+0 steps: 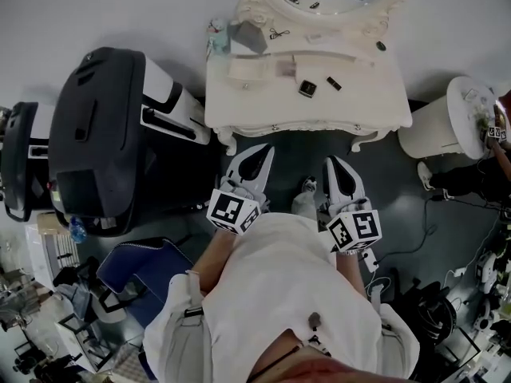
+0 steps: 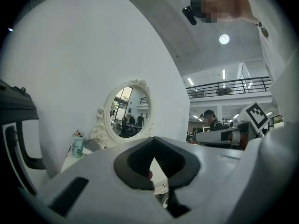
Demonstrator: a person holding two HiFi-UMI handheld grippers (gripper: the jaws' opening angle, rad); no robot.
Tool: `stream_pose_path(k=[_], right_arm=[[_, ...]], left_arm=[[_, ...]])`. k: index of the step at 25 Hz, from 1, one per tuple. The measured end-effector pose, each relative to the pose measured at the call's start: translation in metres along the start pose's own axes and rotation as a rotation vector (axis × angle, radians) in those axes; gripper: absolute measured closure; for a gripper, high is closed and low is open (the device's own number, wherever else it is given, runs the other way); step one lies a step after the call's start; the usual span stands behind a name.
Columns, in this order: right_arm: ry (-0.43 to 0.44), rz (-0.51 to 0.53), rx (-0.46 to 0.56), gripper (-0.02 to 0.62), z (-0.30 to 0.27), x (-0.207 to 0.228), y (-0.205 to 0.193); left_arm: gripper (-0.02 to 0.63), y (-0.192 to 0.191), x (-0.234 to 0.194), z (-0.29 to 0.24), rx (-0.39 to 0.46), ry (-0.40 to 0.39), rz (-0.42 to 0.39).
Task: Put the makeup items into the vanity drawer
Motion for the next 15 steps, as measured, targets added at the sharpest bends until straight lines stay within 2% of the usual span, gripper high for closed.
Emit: stream_pose_path(k=[6,15], right_arm=[[0.012,-0.012,-0.011,0.588,-0.020,0.059,0.020],[0.102,0.031,-0.040,0.587,-0.049,0.137,0.062]], left_arm=[[0.600,0.010,0.003,-0.054,-0.007,0.031,0.004],[0.600,0.032,0.017,-0.139,-0.010,0.106,0.010]])
Point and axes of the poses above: the fingertips, and each gripper's own axes: z backward along the fingers, x to its right, y out of its top, the point moved 3 cm from there along z, backward along the fingers, and after that the axes turned 14 degrees about -x, right-handed, at the moved point
